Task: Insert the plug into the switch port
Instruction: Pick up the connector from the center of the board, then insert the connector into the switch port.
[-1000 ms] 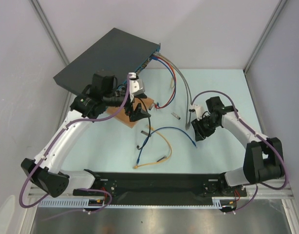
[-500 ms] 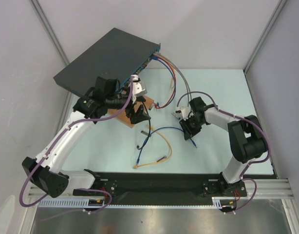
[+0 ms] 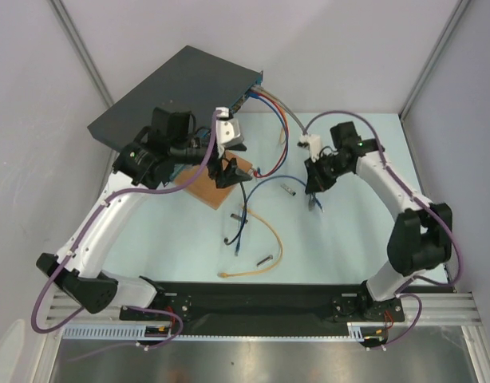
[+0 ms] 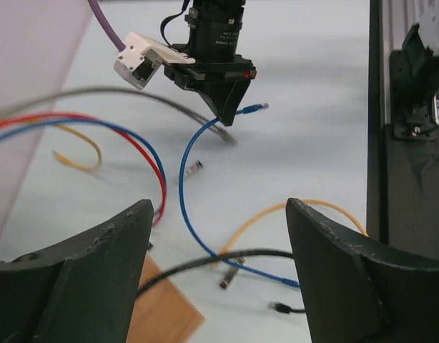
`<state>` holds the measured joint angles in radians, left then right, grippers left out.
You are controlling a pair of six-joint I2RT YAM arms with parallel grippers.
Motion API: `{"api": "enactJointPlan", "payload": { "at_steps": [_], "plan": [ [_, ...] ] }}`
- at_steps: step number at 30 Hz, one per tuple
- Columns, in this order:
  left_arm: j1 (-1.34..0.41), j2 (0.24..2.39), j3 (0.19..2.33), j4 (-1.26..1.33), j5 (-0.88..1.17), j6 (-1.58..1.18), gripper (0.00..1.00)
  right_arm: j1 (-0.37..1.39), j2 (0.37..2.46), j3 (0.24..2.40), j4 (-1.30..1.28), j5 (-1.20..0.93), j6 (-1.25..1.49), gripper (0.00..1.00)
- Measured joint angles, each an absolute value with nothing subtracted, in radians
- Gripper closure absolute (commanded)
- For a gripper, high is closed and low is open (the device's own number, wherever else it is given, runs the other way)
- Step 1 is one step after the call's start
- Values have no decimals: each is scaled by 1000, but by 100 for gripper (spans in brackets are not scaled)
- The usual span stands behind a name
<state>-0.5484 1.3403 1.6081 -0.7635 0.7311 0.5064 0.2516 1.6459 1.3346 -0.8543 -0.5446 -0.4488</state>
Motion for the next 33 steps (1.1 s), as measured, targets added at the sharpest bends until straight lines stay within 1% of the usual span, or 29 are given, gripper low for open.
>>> {"api": "enactJointPlan", "payload": {
  "at_steps": [3, 6, 9, 13, 18, 25, 28, 29, 33],
  "plan": [
    [-561, 1384, 1698, -716, 753, 466, 18, 261, 1554, 1451, -899, -572, -513, 100],
    [-562, 1424, 1738, -643, 766, 377, 16, 277, 1465, 1521, -915, -584, -579, 100],
    [-563, 1474, 1765, -603, 770, 318, 14, 318, 1382, 1550, -921, -580, -651, 100],
    [-568, 1552, 1811, -600, 764, 288, 14, 419, 1304, 1552, -927, -547, -752, 100],
    [-601, 1613, 1866, -666, 766, 302, 17, 529, 1265, 1546, -923, -463, -844, 100],
    [-638, 1621, 1867, -762, 806, 320, 23, 591, 1258, 1530, -883, -342, -920, 100],
    [-638, 1629, 1867, -775, 823, 314, 31, 600, 1251, 1512, -853, -314, -949, 100],
    [-639, 1636, 1867, -776, 826, 311, 40, 601, 1246, 1502, -839, -308, -957, 100],
    [-640, 1668, 1867, -785, 818, 293, 50, 602, 1227, 1480, -795, -302, -978, 100]
  ]
}}
